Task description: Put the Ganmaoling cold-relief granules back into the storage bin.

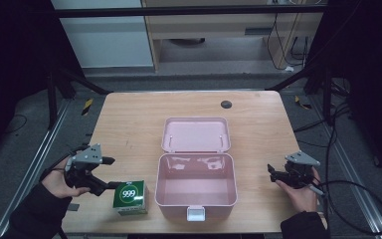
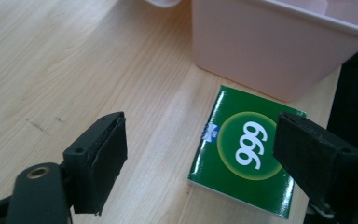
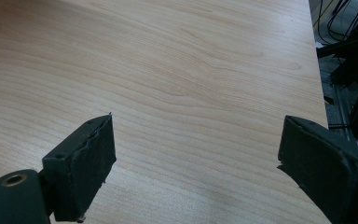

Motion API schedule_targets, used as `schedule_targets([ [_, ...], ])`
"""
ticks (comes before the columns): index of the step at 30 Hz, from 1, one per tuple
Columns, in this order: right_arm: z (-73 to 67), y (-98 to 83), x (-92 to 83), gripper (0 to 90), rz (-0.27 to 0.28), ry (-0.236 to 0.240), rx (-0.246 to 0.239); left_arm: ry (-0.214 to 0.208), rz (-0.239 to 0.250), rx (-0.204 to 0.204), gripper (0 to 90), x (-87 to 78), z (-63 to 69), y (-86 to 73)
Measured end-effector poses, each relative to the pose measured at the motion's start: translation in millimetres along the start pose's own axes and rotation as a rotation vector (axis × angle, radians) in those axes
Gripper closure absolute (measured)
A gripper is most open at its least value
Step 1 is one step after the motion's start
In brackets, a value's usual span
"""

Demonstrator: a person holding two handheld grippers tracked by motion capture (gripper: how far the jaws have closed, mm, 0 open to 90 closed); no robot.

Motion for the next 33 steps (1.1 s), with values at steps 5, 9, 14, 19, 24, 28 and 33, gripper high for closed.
schedule_targets([
  [5,0.2,-0.3,0.3,10.9,-0.002,-0.001,-0.007,-0.016,-0.011,0.03,15.6,2.6,4.4,1.7],
  [9,0.5,-0.9,0.6,10.5,-0.002,0.0,-0.006,-0.03,-0.031,0.058,14.9,5.9,7.6,2.1],
  [14,0.9,-1.5,1.1,10.2,-0.004,0.003,-0.006,-0.045,-0.054,0.079,13.3,12.7,11.2,1.4],
  [19,0.6,-1.8,1.7,9.6,-0.009,0.004,-0.012,-0.059,-0.077,0.103,11.7,19.4,15.8,0.6],
  [24,0.5,-2.4,2.3,8.8,-0.016,0.004,-0.013,-0.068,-0.104,0.136,9.7,25.7,21.6,0.5],
  [28,-0.3,-2.9,3.1,8.2,-0.02,0.004,-0.015,-0.073,-0.117,0.152,7.6,30.2,25.0,1.2],
  [33,-0.7,-3.2,3.3,7.6,-0.025,0.006,-0.017,-0.079,-0.133,0.166,6.5,36.1,27.6,0.9],
])
Point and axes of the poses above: each handheld gripper's, and its own axes: x roughly forward along the jaws, y roughly out of its top, z roughly to its right, the point moved 3 cm from there along x, roughly forward along the jaws, and after that the axes turned 1 degree about y, right-handed, at the moved point
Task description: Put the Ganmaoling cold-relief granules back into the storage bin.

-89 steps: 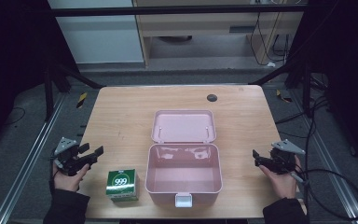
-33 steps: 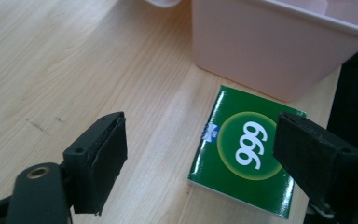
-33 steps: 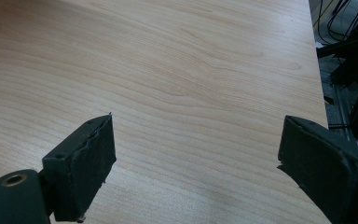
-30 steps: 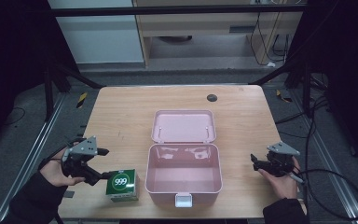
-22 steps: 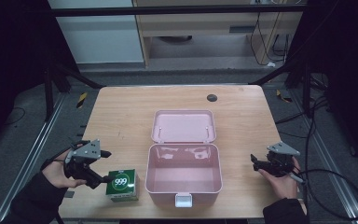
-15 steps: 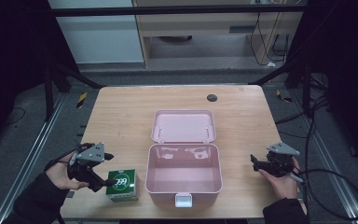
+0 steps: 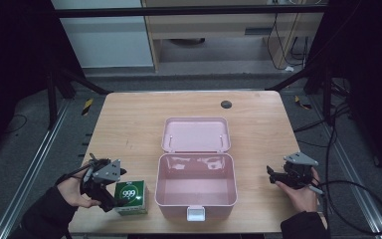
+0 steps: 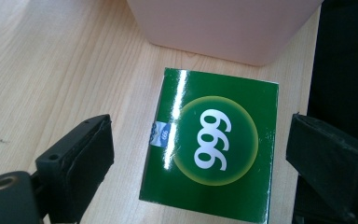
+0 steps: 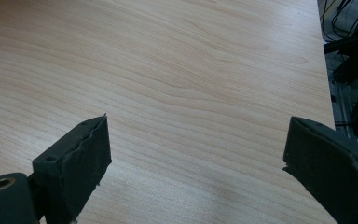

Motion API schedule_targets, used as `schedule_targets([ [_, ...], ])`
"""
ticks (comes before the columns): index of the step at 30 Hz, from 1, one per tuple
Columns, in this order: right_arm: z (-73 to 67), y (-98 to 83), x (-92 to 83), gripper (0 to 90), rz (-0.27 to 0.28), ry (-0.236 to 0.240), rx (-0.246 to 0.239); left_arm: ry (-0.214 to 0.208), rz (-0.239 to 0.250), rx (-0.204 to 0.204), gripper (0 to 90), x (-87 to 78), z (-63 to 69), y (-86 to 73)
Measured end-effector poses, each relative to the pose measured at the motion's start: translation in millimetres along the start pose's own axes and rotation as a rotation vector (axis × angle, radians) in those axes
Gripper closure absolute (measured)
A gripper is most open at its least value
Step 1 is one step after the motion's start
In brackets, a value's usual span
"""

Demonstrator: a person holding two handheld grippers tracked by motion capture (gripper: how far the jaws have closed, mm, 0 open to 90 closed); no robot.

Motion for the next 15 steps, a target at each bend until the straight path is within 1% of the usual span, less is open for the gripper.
schedule_targets([
  [6,-0.2,-0.7,1.2,7.2,-0.008,-0.001,-0.005,-0.01,-0.035,0.02,5.5,8.6,3.6,-0.5],
  [10,-0.5,-0.9,1.7,6.9,-0.012,0.001,-0.008,-0.004,-0.053,0.03,4.5,11.6,3.1,0.3],
  [12,-0.8,-1.2,2.1,6.6,-0.017,0.002,-0.007,-0.004,-0.059,0.037,4.0,13.8,2.4,1.4],
  [15,-1.0,-1.7,2.5,6.3,-0.022,0.004,-0.005,-0.017,-0.062,0.043,3.6,17.8,3.2,3.1],
])
Point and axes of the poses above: each handheld gripper's, and its own axes: x roughly forward along the jaws, y roughly out of its top, z roughly to its right, the point moved 3 cm from there along x, roughly forward along the jaws, and after that the axes turned 1 degree about y, right-handed, at the moved point
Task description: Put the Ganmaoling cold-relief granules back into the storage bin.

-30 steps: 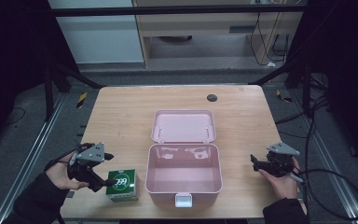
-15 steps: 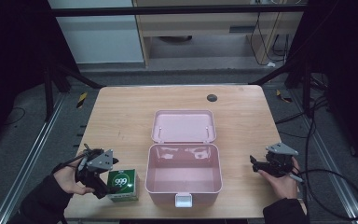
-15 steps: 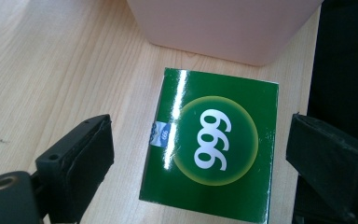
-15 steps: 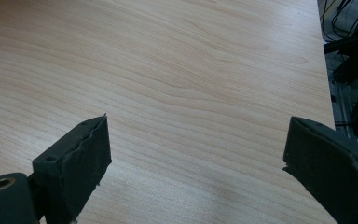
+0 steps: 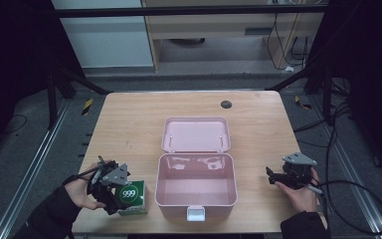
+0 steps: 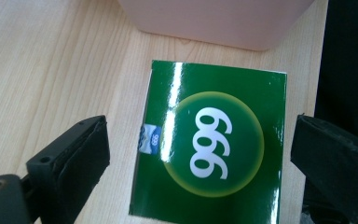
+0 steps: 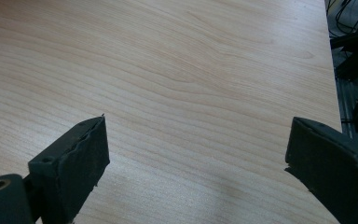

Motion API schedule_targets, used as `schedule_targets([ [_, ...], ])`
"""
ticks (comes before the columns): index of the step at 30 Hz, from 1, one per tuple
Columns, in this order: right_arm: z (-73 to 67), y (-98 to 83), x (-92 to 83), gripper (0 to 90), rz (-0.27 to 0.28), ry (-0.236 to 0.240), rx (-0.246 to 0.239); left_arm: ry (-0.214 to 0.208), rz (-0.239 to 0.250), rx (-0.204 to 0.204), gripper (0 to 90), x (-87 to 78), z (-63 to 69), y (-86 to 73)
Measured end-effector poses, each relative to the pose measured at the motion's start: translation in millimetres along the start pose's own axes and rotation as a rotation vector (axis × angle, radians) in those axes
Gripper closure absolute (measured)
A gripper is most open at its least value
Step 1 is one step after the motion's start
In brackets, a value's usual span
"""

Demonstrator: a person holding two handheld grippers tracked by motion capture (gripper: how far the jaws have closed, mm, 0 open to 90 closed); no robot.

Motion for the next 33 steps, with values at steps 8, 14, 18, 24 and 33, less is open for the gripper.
schedule_targets([
  [8,-0.4,-0.7,1.5,5.7,-0.007,0.003,-0.008,-0.01,-0.041,0.013,2.9,10.3,-0.2,-0.2],
  [14,-0.9,-1.1,2.2,5.6,-0.011,0.005,-0.008,-0.024,-0.053,0.014,2.9,18.0,-1.3,-0.9],
  [18,-1.1,-1.4,3.0,5.6,-0.016,0.007,-0.015,-0.039,-0.062,0.01,3.3,24.2,-1.8,-1.8],
  [24,-1.9,-1.9,3.6,5.6,-0.022,0.007,-0.017,-0.06,-0.082,0.01,3.8,32.6,-2.6,-2.5],
  [33,-2.1,-2.2,4.5,5.6,-0.028,0.008,-0.029,-0.094,-0.098,0.007,7.8,38.6,-2.8,-2.9],
])
Point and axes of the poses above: each handheld gripper's, and its own axes: x roughly forward along the jaws, y roughly out of its top, z roughly to its right, the point moved 3 cm from there along x, roughly forward along the jaws, and after that the axes turned 1 degree about y, right-handed, at the moved point
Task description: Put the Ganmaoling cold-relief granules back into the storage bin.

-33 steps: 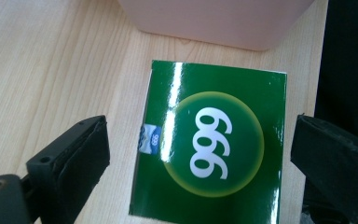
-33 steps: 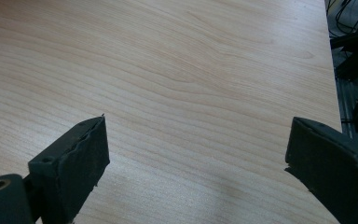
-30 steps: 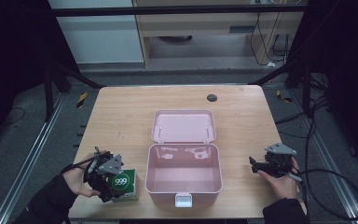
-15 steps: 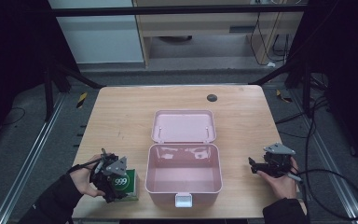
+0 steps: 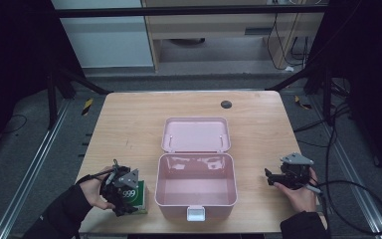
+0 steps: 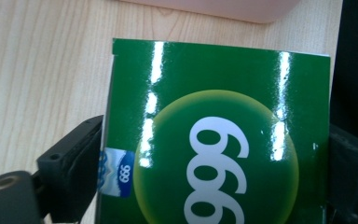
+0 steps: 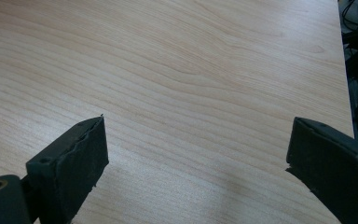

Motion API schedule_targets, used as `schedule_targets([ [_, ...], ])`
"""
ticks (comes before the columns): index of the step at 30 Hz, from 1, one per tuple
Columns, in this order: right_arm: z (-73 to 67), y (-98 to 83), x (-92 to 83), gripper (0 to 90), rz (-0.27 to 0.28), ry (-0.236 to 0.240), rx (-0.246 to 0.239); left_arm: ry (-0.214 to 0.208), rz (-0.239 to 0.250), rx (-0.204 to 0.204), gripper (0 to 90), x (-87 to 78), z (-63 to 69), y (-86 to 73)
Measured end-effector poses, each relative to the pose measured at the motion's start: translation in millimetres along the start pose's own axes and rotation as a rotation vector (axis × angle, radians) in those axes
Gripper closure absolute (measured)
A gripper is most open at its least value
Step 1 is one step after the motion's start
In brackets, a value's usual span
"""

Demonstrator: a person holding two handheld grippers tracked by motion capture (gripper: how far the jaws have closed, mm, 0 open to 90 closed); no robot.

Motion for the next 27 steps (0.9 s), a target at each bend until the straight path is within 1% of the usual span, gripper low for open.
schedule_targets([
  [1,0.0,-0.1,0.1,5.7,-0.001,0.0,0.0,-0.002,-0.005,0.008,8.6,0.2,-0.6,0.1],
  [8,-0.1,-0.3,0.2,5.7,-0.006,-0.001,-0.005,-0.007,-0.003,0.011,12.8,0.3,0.0,-0.4],
  [14,-0.1,-0.3,0.4,5.6,-0.008,0.002,-0.004,-0.015,-0.006,0.002,14.0,-0.1,0.1,0.3],
  [16,-0.2,-0.4,0.5,5.7,-0.009,0.002,-0.004,-0.013,-0.021,0.004,14.3,-1.4,0.4,1.4],
  [18,-0.3,-0.5,0.7,5.6,-0.008,0.003,-0.005,-0.013,-0.019,0.002,14.4,-1.5,0.8,1.6],
  [19,-0.3,-0.5,0.6,5.6,-0.009,0.003,-0.005,-0.012,-0.018,0.007,14.4,-3.7,1.0,2.1],
  [20,-0.3,-0.5,0.6,5.6,-0.009,0.003,-0.005,-0.012,-0.018,0.007,14.5,-3.7,1.0,2.1],
  [23,-0.1,-0.5,0.4,5.7,-0.01,0.002,-0.005,-0.014,-0.005,0.004,14.5,-10.3,1.7,3.5],
  [24,-0.3,-0.5,0.5,5.6,-0.009,0.003,-0.005,-0.008,0.0,0.003,14.6,-15.8,2.1,5.0],
  [26,-0.4,-0.5,0.6,5.6,-0.008,0.003,-0.005,-0.006,-0.002,0.004,14.5,-18.8,2.0,5.8],
  [27,-0.4,-0.5,0.7,5.6,-0.009,0.004,-0.006,0.0,0.007,0.004,14.5,-24.4,1.4,7.7],
])
Point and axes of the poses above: each handheld gripper's, and its own axes: x roughly forward along the jaws, y roughly out of its top, z roughly to its right, the point moved 3 cm from there along x, roughly forward along the jaws, and after that the axes turned 1 degree about y, right-handed, at the moved point
